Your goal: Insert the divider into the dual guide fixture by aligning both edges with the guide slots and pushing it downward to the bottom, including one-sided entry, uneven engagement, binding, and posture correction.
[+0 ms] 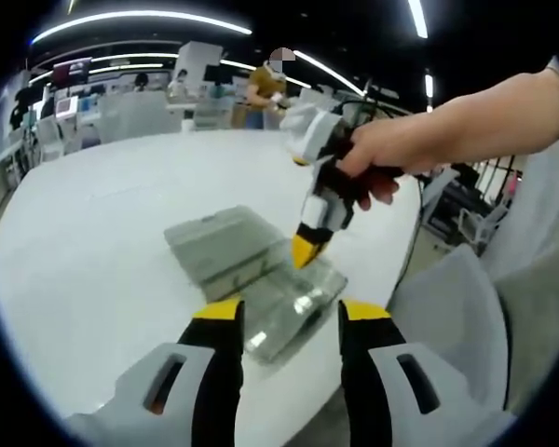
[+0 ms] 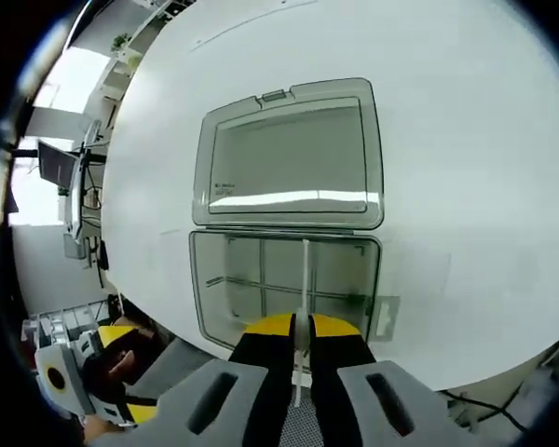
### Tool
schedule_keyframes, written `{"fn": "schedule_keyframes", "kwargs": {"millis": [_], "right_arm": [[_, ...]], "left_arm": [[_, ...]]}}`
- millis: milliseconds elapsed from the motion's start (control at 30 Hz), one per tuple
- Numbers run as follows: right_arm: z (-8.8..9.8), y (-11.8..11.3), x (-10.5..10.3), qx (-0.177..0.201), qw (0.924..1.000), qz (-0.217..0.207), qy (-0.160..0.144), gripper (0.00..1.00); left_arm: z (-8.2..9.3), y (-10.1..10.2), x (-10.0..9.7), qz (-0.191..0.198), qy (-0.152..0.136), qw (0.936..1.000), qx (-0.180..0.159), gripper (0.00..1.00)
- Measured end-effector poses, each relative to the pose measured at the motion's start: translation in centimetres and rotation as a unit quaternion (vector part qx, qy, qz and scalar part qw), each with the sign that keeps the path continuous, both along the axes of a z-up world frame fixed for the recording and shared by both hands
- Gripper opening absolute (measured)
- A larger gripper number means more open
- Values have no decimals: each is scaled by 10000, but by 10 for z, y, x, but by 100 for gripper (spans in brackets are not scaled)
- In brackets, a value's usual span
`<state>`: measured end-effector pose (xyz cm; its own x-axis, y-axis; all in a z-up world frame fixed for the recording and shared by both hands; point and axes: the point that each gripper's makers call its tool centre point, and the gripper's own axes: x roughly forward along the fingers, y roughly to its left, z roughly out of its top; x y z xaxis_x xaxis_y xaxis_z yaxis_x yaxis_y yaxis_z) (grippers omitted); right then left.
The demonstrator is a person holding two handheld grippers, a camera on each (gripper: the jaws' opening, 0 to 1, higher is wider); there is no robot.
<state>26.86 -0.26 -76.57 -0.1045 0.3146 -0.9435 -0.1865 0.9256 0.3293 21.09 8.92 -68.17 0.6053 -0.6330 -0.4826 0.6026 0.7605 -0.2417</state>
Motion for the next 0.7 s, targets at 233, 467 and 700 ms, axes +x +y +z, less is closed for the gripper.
{"fn": "schedule_keyframes", "kwargs": {"millis": [233,467,700], "right_arm": [[-4,-2,0,-25,10000,-46,66,0],[-3,-1,-3,-55,9999,3,92,0],[-3,2,-5,-82,9999,27,133,0]], "left_arm": [[0,0,0,21,-4,10000,-9,38],[0,2,0,38,-2,10000,-10,37],[1,3,0,50,-17,10000,-24,37]]}}
